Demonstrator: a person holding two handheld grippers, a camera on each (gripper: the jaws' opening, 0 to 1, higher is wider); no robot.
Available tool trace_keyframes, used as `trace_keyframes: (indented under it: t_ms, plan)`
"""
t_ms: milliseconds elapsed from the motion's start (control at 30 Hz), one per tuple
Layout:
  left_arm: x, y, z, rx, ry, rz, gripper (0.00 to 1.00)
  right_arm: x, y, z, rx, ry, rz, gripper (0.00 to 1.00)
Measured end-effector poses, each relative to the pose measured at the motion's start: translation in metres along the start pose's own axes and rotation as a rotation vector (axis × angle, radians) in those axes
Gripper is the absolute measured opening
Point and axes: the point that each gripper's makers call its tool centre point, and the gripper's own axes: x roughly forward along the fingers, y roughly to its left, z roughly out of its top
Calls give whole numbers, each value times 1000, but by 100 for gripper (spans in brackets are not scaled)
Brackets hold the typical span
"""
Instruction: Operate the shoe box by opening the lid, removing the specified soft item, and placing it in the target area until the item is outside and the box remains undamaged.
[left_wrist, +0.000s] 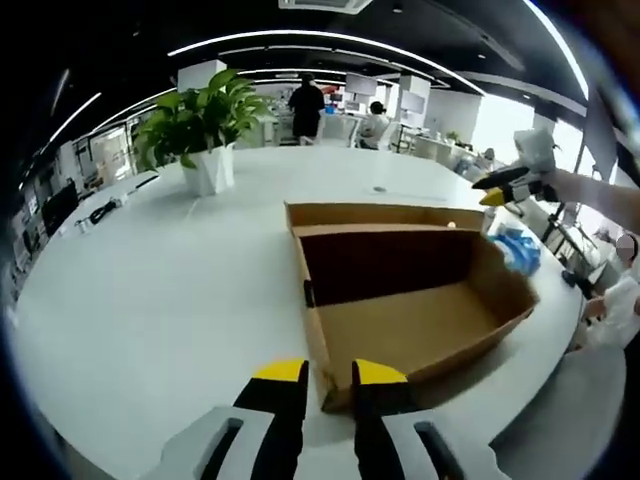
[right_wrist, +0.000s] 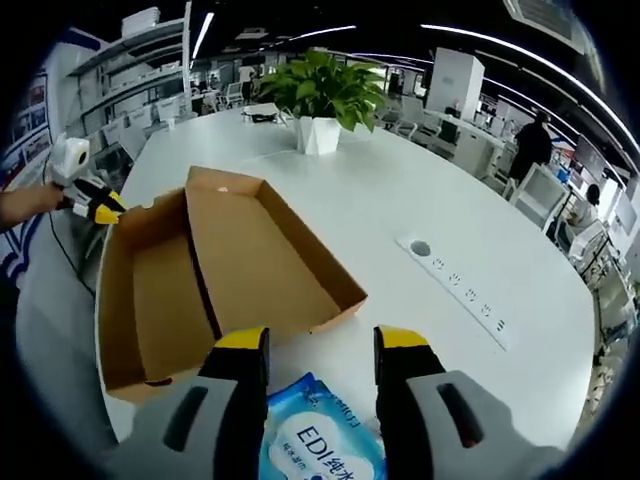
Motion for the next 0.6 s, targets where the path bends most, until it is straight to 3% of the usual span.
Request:
trace_keyframes:
  t_ms: [100,400,500,600]
  plan:
    - [5,4,-4,-17,19,18,7,11,0,1,40,12,18,40]
    - [7,2,-8,-97,28,0,5,38,-12,-5,145,57,3,40]
    - [8,1,-8,-98,31,-1,5,47,-12,-10,261,93,6,39]
    - [8,2,-8,-96,27,2,5,59,-18,-8,316,100,-2,36]
